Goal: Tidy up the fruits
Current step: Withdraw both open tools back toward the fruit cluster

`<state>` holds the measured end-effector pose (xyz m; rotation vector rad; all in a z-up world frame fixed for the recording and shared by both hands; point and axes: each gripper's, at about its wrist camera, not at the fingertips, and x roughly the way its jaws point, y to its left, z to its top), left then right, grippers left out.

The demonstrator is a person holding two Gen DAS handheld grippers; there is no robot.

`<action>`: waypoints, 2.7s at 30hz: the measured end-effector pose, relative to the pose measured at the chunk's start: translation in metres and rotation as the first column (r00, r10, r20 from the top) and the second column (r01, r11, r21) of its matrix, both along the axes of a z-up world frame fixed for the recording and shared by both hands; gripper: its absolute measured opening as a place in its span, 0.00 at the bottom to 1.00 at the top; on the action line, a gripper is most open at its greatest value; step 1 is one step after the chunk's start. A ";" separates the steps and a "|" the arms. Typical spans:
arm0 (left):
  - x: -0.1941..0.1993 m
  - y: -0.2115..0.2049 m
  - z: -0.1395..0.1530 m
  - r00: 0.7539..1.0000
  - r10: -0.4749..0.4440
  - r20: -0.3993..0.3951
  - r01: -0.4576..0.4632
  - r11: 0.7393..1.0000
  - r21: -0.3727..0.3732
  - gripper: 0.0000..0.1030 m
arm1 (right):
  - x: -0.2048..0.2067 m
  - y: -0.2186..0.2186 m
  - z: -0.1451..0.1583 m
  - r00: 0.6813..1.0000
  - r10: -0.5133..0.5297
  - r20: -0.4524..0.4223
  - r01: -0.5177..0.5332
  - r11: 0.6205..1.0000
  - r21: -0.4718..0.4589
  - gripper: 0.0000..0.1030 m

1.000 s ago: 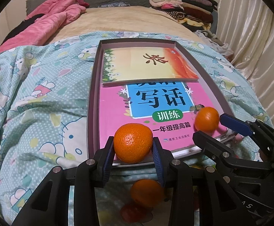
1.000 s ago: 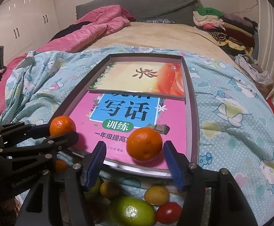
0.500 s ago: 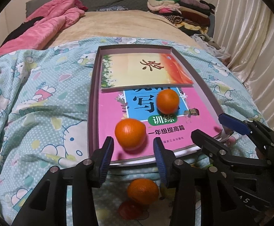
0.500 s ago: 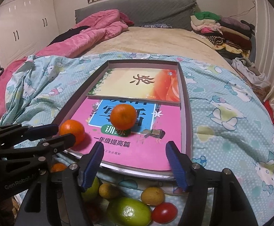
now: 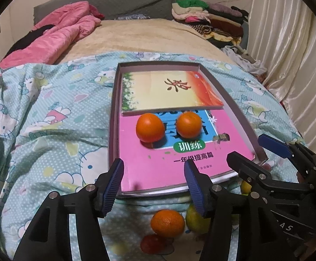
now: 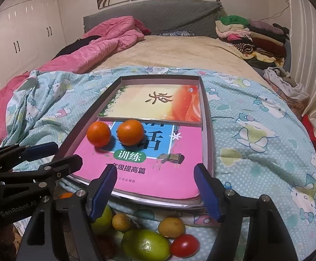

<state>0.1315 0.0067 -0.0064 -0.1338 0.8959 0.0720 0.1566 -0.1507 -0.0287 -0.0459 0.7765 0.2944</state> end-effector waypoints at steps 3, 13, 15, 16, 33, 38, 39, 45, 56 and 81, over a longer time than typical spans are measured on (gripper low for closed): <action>-0.002 0.001 0.004 1.000 0.003 0.015 -0.003 1.000 0.002 0.61 | -0.001 -0.001 0.002 1.000 -0.007 0.011 0.007 1.000 0.004 0.73; -0.011 0.007 0.011 0.999 0.023 0.037 -0.022 1.000 -0.022 0.71 | -0.008 -0.005 0.009 0.999 -0.019 0.038 0.018 1.000 0.019 0.78; -0.012 0.008 0.012 0.999 0.029 0.039 -0.028 0.999 -0.024 0.72 | -0.010 -0.005 0.011 0.999 -0.018 0.047 0.016 1.000 0.026 0.80; -0.012 0.008 0.012 0.999 0.030 0.039 -0.029 0.999 -0.024 0.72 | -0.012 -0.005 0.012 0.998 -0.014 0.053 0.013 0.999 0.030 0.81; -0.023 0.006 0.017 0.999 0.026 0.037 -0.025 1.000 -0.013 0.72 | -0.027 -0.003 0.023 0.995 0.015 0.100 -0.017 0.999 0.028 0.82; -0.028 0.011 0.020 0.999 0.036 0.038 -0.035 0.999 -0.015 0.72 | -0.032 -0.009 0.027 0.994 0.002 0.110 -0.006 0.999 0.034 0.82; -0.030 0.012 0.021 0.999 0.038 0.039 -0.037 0.999 -0.017 0.72 | -0.033 -0.010 0.028 0.994 -0.002 0.111 -0.002 0.999 0.035 0.82; -0.036 0.024 0.022 0.998 0.058 0.035 -0.058 0.998 -0.024 0.72 | -0.036 -0.022 0.033 0.993 -0.037 0.113 0.031 0.998 0.053 0.82; -0.047 0.037 0.022 0.997 0.076 0.021 -0.075 0.997 -0.026 0.72 | -0.042 -0.033 0.033 0.993 -0.070 0.095 0.063 0.996 0.069 0.82; -0.070 0.025 0.012 0.999 0.025 -0.029 -0.025 1.000 -0.001 0.72 | -0.066 -0.020 0.018 0.998 -0.066 0.011 0.065 0.995 0.074 0.82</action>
